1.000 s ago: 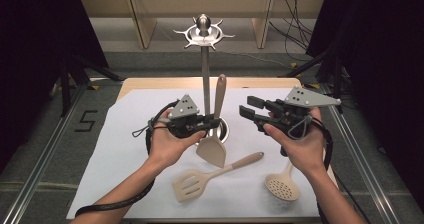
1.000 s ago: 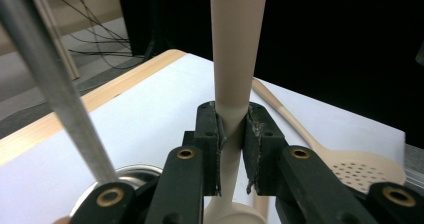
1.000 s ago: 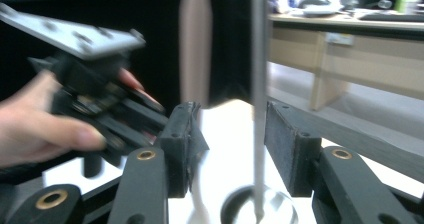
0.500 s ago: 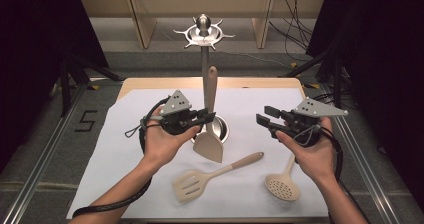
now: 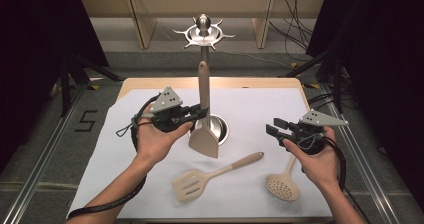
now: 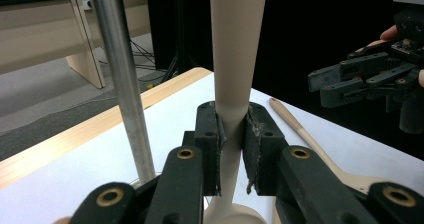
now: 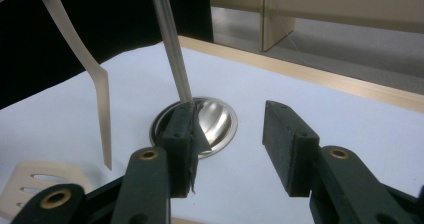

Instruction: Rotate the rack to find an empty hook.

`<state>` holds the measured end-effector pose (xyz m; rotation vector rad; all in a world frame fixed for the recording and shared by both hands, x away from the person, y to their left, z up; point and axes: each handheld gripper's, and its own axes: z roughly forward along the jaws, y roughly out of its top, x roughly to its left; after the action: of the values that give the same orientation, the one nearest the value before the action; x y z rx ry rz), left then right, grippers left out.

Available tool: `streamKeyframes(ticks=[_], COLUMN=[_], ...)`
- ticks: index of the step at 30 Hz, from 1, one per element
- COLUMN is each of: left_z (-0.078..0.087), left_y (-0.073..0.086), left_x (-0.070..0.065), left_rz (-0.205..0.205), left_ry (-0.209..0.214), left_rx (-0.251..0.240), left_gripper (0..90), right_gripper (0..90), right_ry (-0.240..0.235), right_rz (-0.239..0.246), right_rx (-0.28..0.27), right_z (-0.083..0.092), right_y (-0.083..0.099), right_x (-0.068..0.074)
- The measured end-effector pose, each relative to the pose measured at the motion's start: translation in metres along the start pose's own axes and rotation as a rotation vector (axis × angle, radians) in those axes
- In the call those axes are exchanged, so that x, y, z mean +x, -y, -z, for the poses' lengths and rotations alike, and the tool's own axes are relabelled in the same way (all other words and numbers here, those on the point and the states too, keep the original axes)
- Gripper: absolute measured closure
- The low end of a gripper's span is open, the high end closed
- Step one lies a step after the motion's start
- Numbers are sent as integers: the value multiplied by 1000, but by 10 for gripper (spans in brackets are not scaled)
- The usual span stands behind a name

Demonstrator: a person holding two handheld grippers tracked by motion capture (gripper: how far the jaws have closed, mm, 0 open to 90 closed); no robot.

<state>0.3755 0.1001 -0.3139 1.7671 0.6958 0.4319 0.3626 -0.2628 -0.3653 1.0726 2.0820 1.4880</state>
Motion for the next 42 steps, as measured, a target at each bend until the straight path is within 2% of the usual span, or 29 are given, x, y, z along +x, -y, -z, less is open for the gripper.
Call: streamKeyframes(ticks=[1,2,6,10,13,15,16,17,18,21,23,26,28,29,31,33,34,42], left_z=[0,1,3,5,6,7,8,9,9,11,12,14,15,16,17,17,18,21], left_y=[0,0,-2,-4,-5,-5,-5,-6,-6,-7,-7,-8,-9,-10,-12,-12,-14,-17], left_x=[0,1,3,6,9,10,11,11,12,14,16,17,19,20,21,22,24,29], left_rz=[-2,-4,-18,-31,-24,-23,-23,-26,-27,-23,-25,-25,-26,-26,-29,-27,-27,-28], left_ry=[-2,-2,0,-16,-19,-16,-18,-22,-23,-24,-31,-35,-36,-38,-42,-45,-47,-53], left_rx=[-1,-1,6,6,6,5,4,4,4,4,4,0,1,-2,-1,-2,-2,-5], left_gripper=[774,774,774,774,773,774,774,774,774,773,774,774,774,774,773,773,773,774], right_gripper=[582,582,581,579,580,580,580,580,581,580,580,580,580,580,580,580,580,580], right_ry=[9,3,10,13,16,22,26,39,49,52,50,56,61,45,56,47,48,45], right_rz=[-13,-1,-3,9,-9,1,-21,11,-17,-2,-27,-24,-31,-2,7,-9,10,10], right_rx=[9,4,5,14,25,31,37,32,46,45,51,59,38,53,48,44,40,37], right_z=[1,1,2,1,1,2,2,2,3,3,2,2,0,0,0,0,0,0], right_y=[0,1,1,4,8,10,11,12,12,14,16,16,17,15,15,16,15,15], right_x=[0,-1,-3,-4,-4,-5,-4,-6,-4,-7,-6,-6,-5,-8,-8,-7,-9,-9])
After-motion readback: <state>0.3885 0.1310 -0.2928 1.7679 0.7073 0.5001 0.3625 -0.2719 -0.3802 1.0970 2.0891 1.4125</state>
